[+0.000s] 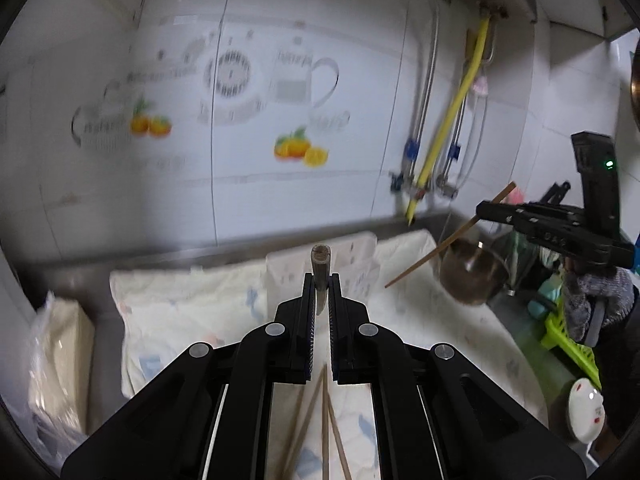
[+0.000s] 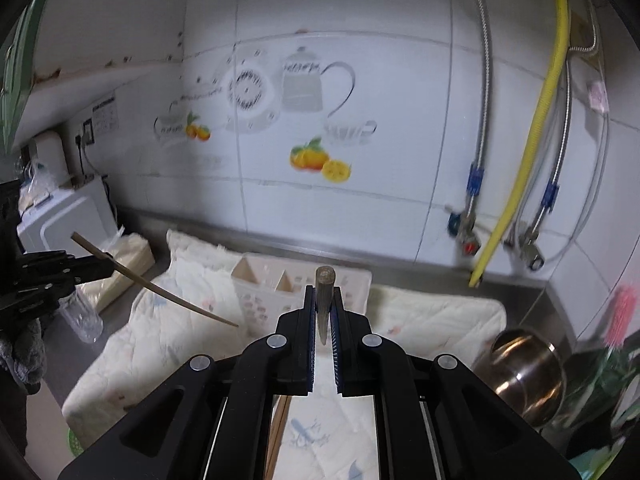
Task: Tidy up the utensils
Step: 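Lift the held chopsticks and lower them into the white utensil holder with both grippers, then open both grippers to release the chopsticks inside the holder, then move both grippers back over the chopsticks on the mat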
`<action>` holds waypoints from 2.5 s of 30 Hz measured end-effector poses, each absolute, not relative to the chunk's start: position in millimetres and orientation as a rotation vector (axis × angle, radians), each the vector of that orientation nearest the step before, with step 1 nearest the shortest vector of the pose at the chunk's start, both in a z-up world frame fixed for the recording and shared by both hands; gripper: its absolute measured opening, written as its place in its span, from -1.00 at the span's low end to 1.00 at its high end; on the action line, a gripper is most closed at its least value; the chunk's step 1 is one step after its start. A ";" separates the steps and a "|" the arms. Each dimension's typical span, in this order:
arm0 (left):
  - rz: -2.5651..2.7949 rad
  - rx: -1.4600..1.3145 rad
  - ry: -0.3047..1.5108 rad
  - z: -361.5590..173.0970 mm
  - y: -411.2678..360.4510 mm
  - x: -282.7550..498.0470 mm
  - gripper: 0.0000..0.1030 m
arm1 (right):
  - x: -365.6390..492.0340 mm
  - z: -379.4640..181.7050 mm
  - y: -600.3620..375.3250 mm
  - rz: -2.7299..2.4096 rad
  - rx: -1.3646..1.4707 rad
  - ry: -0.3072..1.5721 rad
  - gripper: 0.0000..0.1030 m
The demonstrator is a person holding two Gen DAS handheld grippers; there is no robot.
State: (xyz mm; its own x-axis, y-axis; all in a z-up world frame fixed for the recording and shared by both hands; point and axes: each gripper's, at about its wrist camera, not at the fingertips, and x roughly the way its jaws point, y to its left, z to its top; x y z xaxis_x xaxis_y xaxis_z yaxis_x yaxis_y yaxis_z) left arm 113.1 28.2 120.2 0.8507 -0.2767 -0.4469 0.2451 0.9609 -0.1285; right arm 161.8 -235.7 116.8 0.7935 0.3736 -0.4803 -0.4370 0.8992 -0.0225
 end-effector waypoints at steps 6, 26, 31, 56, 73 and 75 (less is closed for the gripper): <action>-0.243 -0.048 0.416 152.5 22.9 136.4 -0.91 | 184.2 141.4 -242.3 0.423 -0.104 0.464 -0.87; -0.190 -0.070 0.651 80.2 27.1 236.3 -0.90 | 270.9 80.1 -219.3 0.383 -0.102 0.611 -0.87; -0.190 -0.075 0.670 72.6 26.9 243.0 -0.90 | 278.3 71.2 -217.7 0.381 -0.091 0.624 -0.86; -0.183 -0.148 0.536 69.7 44.6 116.9 -0.13 | 135.2 54.9 -223.1 0.417 -0.100 0.436 -0.24; -0.037 -0.266 0.606 -19.4 83.0 30.9 0.24 | 77.6 -98.3 -213.8 0.389 -0.123 0.672 -0.34; -0.024 -0.272 0.610 -23.6 86.9 26.0 0.24 | 80.3 -112.8 -212.7 0.390 -0.116 0.708 -0.44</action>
State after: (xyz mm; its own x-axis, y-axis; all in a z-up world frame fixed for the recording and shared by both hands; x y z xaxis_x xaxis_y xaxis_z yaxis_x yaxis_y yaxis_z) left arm 26.0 86.9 -23.6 0.8207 -0.1020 -0.5622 -0.0579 0.9640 -0.2595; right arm 80.3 -212.8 -112.8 0.6913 0.3094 -0.6529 -0.3870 0.9217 0.0270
